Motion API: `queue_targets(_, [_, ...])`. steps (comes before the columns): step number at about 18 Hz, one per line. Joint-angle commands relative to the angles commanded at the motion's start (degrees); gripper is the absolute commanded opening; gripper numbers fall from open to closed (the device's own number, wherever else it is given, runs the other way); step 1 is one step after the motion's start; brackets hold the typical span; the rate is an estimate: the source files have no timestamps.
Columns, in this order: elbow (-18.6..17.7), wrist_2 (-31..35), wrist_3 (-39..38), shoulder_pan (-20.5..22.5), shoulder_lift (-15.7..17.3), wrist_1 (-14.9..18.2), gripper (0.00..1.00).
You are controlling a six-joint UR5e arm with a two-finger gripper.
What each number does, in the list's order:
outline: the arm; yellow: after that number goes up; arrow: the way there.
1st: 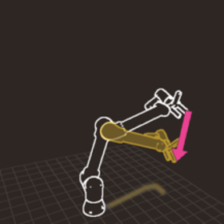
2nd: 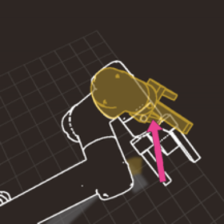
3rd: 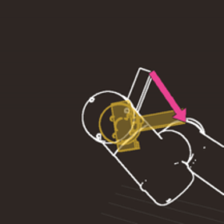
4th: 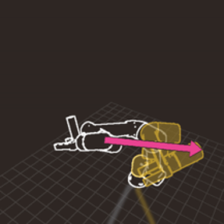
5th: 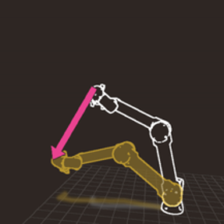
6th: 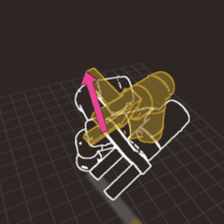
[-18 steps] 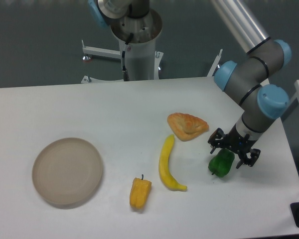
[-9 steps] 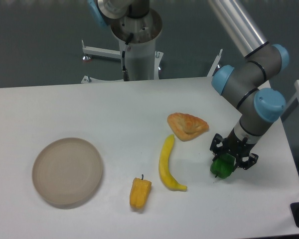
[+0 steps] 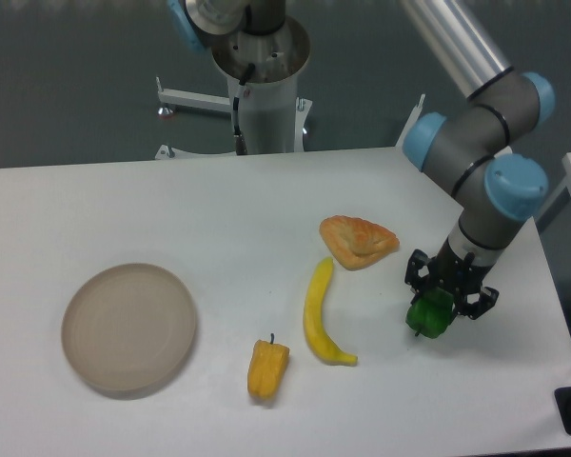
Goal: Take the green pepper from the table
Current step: 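Lift the held green pepper up off the table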
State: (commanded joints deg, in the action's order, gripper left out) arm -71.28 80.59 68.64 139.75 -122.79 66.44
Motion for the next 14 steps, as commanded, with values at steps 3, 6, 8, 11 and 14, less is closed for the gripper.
queue_targets(3, [0.61,0.18,2.18,-0.62,2.38,-0.09,0.45])
queue_targets(6, [0.62,2.28,7.01,-1.32,3.96,-0.09,0.45])
queue_targets(8, [0.7,4.83,10.09,-2.2,4.49,-0.09,0.45])
queue_targets(11, [0.79,8.17,13.71,-2.99,4.84,-0.09,0.45])
queue_targets(14, [0.44,9.93,13.71,-4.22,4.84,-0.44,0.45])
